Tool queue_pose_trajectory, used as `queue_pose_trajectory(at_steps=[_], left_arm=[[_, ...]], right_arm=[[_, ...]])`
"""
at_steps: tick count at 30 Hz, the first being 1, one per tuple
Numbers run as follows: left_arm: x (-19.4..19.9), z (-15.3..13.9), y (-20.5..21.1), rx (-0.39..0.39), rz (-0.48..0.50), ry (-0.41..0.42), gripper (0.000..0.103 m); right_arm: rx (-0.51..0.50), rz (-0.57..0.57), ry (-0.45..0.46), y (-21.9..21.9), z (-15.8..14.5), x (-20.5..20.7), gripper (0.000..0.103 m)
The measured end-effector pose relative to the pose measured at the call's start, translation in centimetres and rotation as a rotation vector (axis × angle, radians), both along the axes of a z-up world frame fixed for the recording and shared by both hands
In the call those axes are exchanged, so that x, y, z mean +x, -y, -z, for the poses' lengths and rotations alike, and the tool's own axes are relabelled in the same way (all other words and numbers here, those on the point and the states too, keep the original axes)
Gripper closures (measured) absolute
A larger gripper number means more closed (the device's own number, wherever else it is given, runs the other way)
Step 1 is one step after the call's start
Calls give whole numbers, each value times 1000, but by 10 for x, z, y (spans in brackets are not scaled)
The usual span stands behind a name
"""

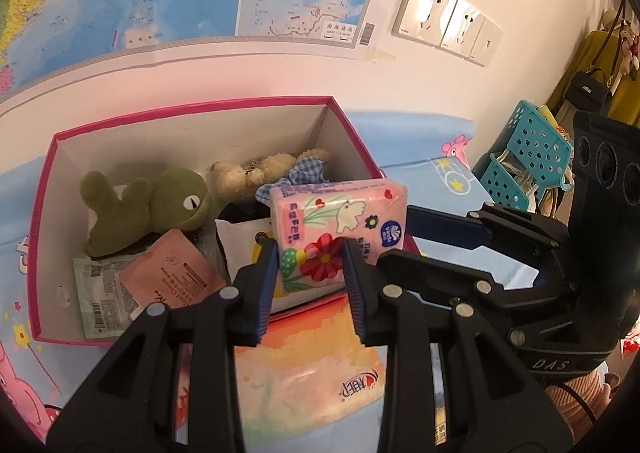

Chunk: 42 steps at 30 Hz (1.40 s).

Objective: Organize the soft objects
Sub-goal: 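Lower the floral pack into the pink box and open the right gripper, then move the right gripper to the gold-and-cream tissue pack and grasp it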

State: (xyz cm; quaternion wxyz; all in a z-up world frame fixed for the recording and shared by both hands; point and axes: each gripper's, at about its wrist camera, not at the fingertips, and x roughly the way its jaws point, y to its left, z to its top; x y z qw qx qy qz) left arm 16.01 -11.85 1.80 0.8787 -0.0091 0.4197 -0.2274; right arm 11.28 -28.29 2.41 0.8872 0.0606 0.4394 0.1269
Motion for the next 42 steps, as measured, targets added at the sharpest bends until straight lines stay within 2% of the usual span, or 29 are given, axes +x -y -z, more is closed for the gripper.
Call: queue_pose_trajectory(at_steps=[17,26,29,32,36,37,42], left_arm=[[16,12,7,-5,1,-49,69],[10,9,8,11,-10,-22,69],[0,4,6,20,-17,10,55],[-16,-3,6,44,-15,61,54],[-47,-12,3,30,37,112,44],[-55,-13,3,24,55,119,44],[-96,-6,-4,28,126,124,44]], right_arm=[[8,24,-8,6,5,3,64],[14,37,0,11,3,-5,64],[25,40,6,13,-1,-12,64],[40,25,14,15,-6,-24,63],[62,3,-9,18,-5,-47,56],[69,-3,-20,18,-3,-53,53],[77,-11,-96,23,13,-90,51]])
